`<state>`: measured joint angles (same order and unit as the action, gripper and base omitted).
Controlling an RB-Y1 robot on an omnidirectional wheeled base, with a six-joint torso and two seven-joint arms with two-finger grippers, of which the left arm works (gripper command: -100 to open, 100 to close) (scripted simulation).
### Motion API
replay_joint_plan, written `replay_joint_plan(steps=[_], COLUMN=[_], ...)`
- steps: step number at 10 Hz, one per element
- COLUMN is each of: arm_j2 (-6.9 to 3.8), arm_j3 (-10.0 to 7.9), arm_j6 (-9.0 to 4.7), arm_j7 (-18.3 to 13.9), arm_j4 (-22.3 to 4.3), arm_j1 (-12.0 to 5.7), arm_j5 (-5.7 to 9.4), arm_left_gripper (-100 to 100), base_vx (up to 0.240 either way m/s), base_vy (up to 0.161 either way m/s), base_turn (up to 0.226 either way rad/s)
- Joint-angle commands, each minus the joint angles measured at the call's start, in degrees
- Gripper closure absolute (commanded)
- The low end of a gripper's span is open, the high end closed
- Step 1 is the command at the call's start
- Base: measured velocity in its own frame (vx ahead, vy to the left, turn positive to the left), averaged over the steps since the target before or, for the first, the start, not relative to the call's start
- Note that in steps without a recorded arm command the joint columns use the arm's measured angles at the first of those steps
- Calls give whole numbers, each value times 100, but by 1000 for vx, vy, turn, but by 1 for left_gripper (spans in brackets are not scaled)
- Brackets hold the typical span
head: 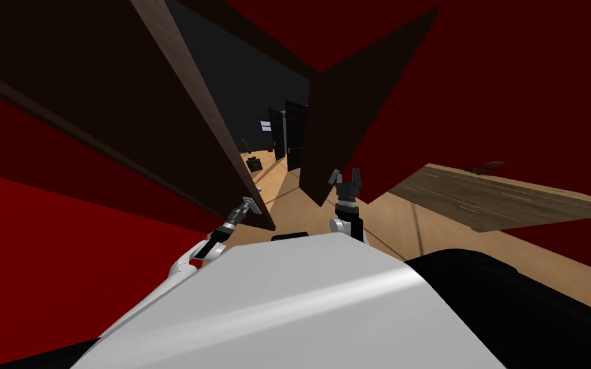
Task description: Pull the door open
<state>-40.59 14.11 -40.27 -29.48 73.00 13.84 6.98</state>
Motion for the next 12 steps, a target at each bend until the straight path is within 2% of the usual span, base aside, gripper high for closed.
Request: replay_joint_plan(steps=[1, 7, 9, 10, 11, 12], arm_j2=[-54, -313, -373, -326, -393, -413], arm_j3=[12, 108, 130, 157, 187, 193], arm_j6=[-100, -558, -663, -612, -761, -806], arm_j7=[-41, -238, -283, -258, -300, -312], arm_j4=[-19, -199, -241, -220, -281, -297], arm_j1=[9, 72, 87, 83, 124, 133], arm_j5=[-3, -26, -31, -44, -55, -57], arm_left_gripper=[100, 100, 100, 100, 100, 100], base_vx=[-188, -177, -164, -75, -124, -181], base_vy=[112, 124, 90, 34, 84, 140], base_turn=[-154, -149, -95, -28, -150, -165])
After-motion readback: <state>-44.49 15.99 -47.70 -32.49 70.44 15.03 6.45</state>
